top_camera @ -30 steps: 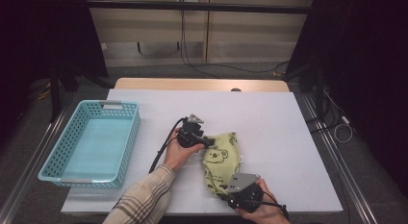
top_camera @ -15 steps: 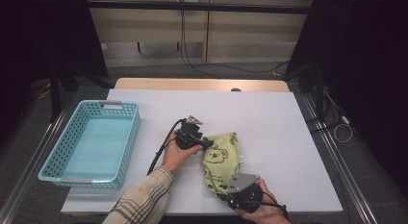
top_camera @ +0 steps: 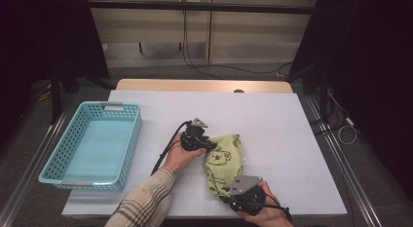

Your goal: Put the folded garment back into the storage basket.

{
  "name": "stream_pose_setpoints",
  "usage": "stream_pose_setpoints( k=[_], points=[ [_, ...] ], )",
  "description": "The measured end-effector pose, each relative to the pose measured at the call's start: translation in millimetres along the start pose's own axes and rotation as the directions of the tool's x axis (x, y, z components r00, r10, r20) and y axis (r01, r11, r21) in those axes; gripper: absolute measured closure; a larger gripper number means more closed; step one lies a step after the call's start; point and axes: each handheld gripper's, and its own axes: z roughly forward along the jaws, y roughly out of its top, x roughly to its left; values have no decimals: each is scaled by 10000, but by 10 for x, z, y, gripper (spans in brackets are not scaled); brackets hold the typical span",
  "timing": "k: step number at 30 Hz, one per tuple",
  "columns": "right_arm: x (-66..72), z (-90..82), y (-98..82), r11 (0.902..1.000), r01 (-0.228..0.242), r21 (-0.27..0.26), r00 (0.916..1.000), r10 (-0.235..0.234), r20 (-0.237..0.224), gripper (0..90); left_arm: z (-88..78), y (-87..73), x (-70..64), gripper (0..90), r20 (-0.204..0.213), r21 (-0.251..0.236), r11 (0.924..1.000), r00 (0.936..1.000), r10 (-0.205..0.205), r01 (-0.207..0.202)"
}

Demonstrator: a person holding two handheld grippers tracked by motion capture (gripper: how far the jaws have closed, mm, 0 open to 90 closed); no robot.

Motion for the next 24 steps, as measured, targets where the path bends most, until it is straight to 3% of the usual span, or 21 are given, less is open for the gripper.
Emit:
stream_pose_setpoints(
  k=[4, 7, 8, 11, 17, 18, 20, 23, 24],
  points=[
    [0, 1, 1, 10000, -18, -4, 10000, 18, -8, 736, 4, -4, -3, 687, 362, -39, 9998, 9991, -203, 204],
    [1, -2, -1, 10000, -69, -1, 10000, 69, 4, 737, 4, -1, -22, 769, 419, -110, 9998, 9990, -154, 158],
    [-4, -3, -2, 10000, -80, -20, 10000, 80, -9, 738, -6, 7, -11, 787, 357, -59, 10000, 9993, 76, -74],
    [-4, 2, -7, 9997, -138, -177, 9999, 138, -40, 740, -3, 17, 5, 797, 402, -289, 9992, 9988, -268, 280],
    [-7, 12, 8, 9993, -162, -339, 9998, 164, 65, 744, -34, 79, -17, 801, 250, -514, 9984, 9995, -203, 215],
    [-6, 4, 8, 9989, -150, -436, 9998, 154, 96, 745, -25, 78, -30, 801, 362, -745, 9964, 9986, -377, 403],
    [-9, 0, 8, 9988, -158, -474, 9998, 162, 93, 746, -40, 87, -30, 801, 260, -712, 9973, 9995, -172, 190],
    [-6, -15, 11, 9984, -202, -529, 9997, 208, 108, 747, -36, 88, -43, 801, 222, -784, 9963, 9992, -325, 341],
    [-10, -18, 12, 9982, -182, -575, 9998, 188, 98, 747, -33, 91, -38, 801, 247, -843, 9962, 9995, -199, 220]
  ],
)
